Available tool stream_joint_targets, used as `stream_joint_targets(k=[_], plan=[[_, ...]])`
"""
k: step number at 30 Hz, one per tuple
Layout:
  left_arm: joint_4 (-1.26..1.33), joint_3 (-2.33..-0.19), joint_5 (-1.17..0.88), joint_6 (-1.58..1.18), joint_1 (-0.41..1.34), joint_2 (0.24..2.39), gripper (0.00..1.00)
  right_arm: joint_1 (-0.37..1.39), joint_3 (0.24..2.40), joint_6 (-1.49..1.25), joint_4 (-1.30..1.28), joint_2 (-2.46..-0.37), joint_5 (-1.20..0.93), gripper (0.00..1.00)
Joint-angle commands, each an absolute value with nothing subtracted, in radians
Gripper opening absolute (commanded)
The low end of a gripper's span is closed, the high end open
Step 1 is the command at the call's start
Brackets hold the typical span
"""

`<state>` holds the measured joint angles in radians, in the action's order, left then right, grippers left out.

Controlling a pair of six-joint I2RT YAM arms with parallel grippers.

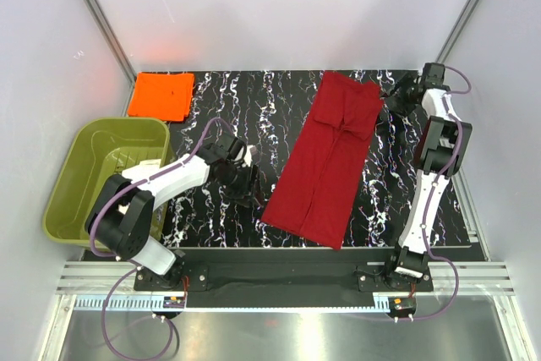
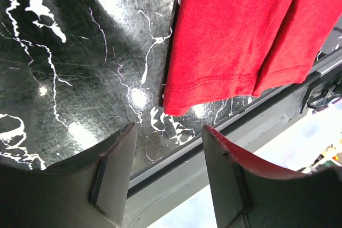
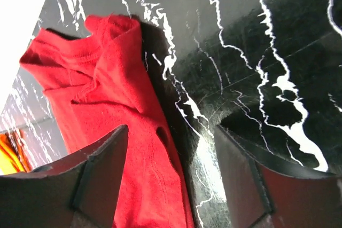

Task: Fold and stack the t-shirts
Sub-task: Fold the tshirt

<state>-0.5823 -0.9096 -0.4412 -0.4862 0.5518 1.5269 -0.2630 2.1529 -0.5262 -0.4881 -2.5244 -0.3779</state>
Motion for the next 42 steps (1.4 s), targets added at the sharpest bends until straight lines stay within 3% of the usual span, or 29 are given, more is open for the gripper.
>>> stream_joint_targets(k=[1, 8, 13, 22, 24, 25, 28, 31, 32, 38, 40, 42], plan=[[-0.581, -0.931, -0.480, -0.471, 0.551, 1.526, 0.57, -0.258, 2.077, -0.488, -0.402, -2.473, -0.457, 0.72], [-0.600, -0.920, -0.483, -0.449, 0.551, 1.525, 0.56, -0.259, 2.132, -0.497, -0.370, -2.554, -0.560, 0.52], [-0.597, -0.911, -0.491, -0.445, 0.549, 1.525, 0.56, -0.261, 2.131, -0.508, -0.364, -2.537, -0.542, 0.29], [-0.589, -0.917, -0.508, -0.436, 0.546, 1.543, 0.56, -0.261, 2.157, -0.522, -0.374, -2.481, -0.548, 0.24], [-0.588, -0.919, -0.512, -0.434, 0.545, 1.548, 0.55, -0.259, 2.158, -0.522, -0.380, -2.476, -0.563, 0.27], [-0.588, -0.917, -0.514, -0.433, 0.545, 1.552, 0.56, -0.259, 2.161, -0.519, -0.385, -2.471, -0.568, 0.33], [-0.581, -0.914, -0.518, -0.431, 0.543, 1.560, 0.56, -0.258, 2.155, -0.514, -0.394, -2.467, -0.571, 0.33], [-0.580, -0.913, -0.523, -0.428, 0.543, 1.569, 0.55, -0.253, 2.157, -0.505, -0.422, -2.461, -0.569, 0.27], [-0.577, -0.911, -0.525, -0.428, 0.543, 1.569, 0.55, -0.250, 2.154, -0.500, -0.423, -2.456, -0.558, 0.18], [-0.575, -0.907, -0.522, -0.431, 0.543, 1.568, 0.55, -0.233, 2.175, -0.480, -0.463, -2.424, -0.505, 0.13], [-0.572, -0.902, -0.523, -0.434, 0.545, 1.569, 0.55, -0.226, 2.195, -0.476, -0.492, -2.421, -0.485, 0.36], [-0.569, -0.897, -0.523, -0.436, 0.543, 1.568, 0.55, -0.224, 2.203, -0.474, -0.502, -2.425, -0.486, 0.38]])
